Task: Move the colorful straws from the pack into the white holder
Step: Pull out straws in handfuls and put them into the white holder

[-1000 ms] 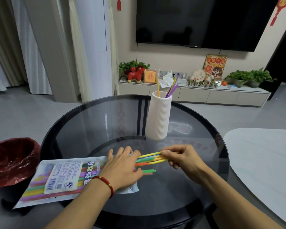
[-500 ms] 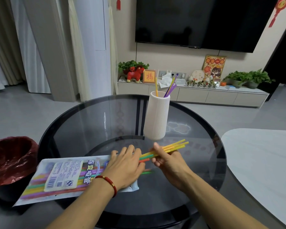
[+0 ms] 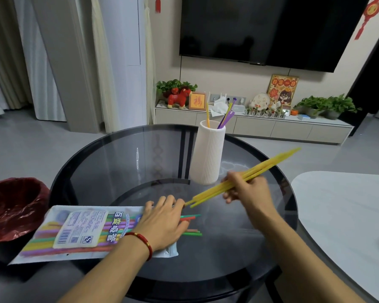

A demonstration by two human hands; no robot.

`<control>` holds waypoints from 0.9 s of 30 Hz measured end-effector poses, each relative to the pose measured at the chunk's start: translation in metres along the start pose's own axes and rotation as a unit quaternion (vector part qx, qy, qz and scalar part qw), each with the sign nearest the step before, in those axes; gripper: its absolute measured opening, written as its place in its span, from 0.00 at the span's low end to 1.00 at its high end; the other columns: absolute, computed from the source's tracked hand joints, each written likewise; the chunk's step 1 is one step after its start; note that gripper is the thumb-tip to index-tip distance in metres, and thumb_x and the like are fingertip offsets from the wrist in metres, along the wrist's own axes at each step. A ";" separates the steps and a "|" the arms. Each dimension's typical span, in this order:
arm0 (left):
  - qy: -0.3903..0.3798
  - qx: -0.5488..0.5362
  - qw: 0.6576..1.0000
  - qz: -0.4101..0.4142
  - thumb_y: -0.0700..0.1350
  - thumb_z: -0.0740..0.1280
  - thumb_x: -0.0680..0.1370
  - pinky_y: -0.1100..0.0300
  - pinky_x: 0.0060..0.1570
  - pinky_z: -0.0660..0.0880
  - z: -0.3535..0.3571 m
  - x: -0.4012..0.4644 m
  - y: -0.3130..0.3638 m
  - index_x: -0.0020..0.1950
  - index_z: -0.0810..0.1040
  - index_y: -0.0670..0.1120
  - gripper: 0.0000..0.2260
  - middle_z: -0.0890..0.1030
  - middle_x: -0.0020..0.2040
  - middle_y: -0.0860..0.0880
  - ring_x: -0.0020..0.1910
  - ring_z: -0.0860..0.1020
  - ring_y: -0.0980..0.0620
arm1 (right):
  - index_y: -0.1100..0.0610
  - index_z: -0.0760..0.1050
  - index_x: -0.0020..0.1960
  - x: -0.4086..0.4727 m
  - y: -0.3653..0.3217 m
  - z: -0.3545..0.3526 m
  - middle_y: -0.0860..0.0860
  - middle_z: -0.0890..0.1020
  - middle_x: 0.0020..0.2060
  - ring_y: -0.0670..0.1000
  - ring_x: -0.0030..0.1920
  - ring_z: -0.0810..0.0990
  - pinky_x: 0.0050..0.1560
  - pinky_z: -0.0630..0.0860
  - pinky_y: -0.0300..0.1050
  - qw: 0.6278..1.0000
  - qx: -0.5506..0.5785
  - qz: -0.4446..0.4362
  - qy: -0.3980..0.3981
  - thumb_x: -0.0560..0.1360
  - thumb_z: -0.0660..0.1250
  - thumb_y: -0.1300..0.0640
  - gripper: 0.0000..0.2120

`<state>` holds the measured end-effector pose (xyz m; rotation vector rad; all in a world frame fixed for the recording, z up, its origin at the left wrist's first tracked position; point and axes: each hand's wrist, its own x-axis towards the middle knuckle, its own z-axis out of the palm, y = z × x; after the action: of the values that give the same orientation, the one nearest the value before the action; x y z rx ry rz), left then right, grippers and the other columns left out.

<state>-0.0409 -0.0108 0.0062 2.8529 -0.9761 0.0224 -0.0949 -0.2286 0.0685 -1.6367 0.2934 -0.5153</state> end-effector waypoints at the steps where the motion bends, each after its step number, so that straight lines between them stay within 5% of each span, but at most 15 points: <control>1: -0.003 -0.001 1.000 -0.002 0.60 0.54 0.79 0.45 0.62 0.66 0.001 0.001 -0.001 0.65 0.67 0.54 0.17 0.70 0.59 0.51 0.61 0.69 0.48 | 0.65 0.84 0.39 0.002 -0.011 -0.010 0.60 0.84 0.26 0.58 0.25 0.83 0.28 0.82 0.45 0.998 -0.042 -0.038 0.024 0.79 0.68 0.61 0.13; 5: -0.002 -0.006 1.000 0.013 0.61 0.54 0.78 0.46 0.60 0.66 0.004 0.002 0.008 0.67 0.67 0.54 0.21 0.70 0.60 0.51 0.61 0.68 0.47 | 0.60 0.82 0.34 0.003 -0.031 -0.022 0.53 0.83 0.22 0.51 0.21 0.83 0.27 0.82 0.42 0.956 -0.261 -0.127 0.039 0.79 0.67 0.57 0.16; 11: -0.008 -0.012 1.000 0.008 0.66 0.50 0.77 0.44 0.62 0.66 0.006 0.005 0.012 0.68 0.68 0.54 0.26 0.70 0.63 0.48 0.62 0.68 0.47 | 0.68 0.80 0.38 0.006 -0.017 -0.003 0.58 0.85 0.27 0.53 0.23 0.84 0.34 0.86 0.53 0.908 -0.409 -0.070 -0.058 0.81 0.67 0.57 0.18; 15: -0.001 -0.027 1.000 0.008 0.72 0.45 0.75 0.43 0.63 0.66 0.008 0.006 0.011 0.68 0.68 0.54 0.32 0.71 0.62 0.50 0.62 0.68 0.47 | 0.68 0.80 0.38 0.006 -0.010 -0.002 0.55 0.83 0.23 0.50 0.20 0.82 0.33 0.85 0.54 0.925 -0.366 -0.093 -0.036 0.80 0.67 0.57 0.17; 20: 0.029 -0.058 0.998 0.008 0.67 0.44 0.79 0.45 0.67 0.64 0.005 0.006 0.012 0.70 0.67 0.55 0.27 0.71 0.63 0.51 0.65 0.68 0.48 | 0.62 0.83 0.38 0.002 -0.001 -0.004 0.55 0.84 0.24 0.51 0.23 0.84 0.37 0.86 0.52 0.943 -0.324 -0.072 -0.035 0.81 0.67 0.57 0.15; 27: 0.119 -0.086 0.989 -0.014 0.63 0.46 0.80 0.46 0.71 0.61 -0.008 0.003 -0.001 0.72 0.65 0.55 0.25 0.71 0.66 0.54 0.68 0.67 0.51 | 0.61 0.85 0.37 0.026 -0.038 -0.002 0.61 0.85 0.28 0.60 0.27 0.85 0.30 0.82 0.47 0.993 -0.013 -0.082 0.080 0.75 0.70 0.56 0.12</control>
<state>-0.0378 -0.0104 0.0144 2.6314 -0.8468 0.2563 -0.0773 -0.2376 0.1106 -1.6562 0.2864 -0.7736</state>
